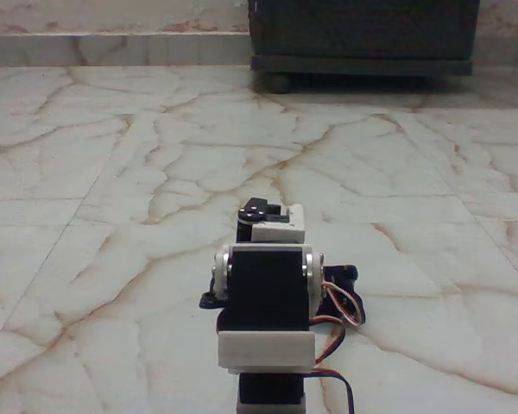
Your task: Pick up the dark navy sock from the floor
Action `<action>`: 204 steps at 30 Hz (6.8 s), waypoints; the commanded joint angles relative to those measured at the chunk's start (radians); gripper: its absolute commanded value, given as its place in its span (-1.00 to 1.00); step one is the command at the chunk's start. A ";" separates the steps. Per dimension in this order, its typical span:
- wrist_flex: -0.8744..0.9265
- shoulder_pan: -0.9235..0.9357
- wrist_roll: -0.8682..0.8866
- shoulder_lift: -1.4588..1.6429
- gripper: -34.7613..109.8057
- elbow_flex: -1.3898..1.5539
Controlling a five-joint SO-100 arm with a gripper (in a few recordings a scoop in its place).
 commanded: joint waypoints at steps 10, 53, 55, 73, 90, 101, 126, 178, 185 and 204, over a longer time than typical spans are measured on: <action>0.084 0.026 -0.112 0.026 -0.52 -0.006; 1.577 0.091 1.407 -1.308 -0.38 -1.761; 1.660 0.086 1.427 -1.433 -0.38 -1.933; 1.710 0.095 1.493 -1.904 -0.39 -2.270; 1.479 0.118 1.160 -1.718 -0.52 -2.097; 1.373 0.112 0.983 -1.235 -0.52 -1.614; 1.040 0.123 0.680 -0.322 -0.52 -0.646; 0.032 0.089 -0.092 0.023 -0.52 -0.006; 0.040 0.091 -0.089 0.023 -0.52 -0.006; 0.044 0.064 -0.066 0.021 -0.52 -0.006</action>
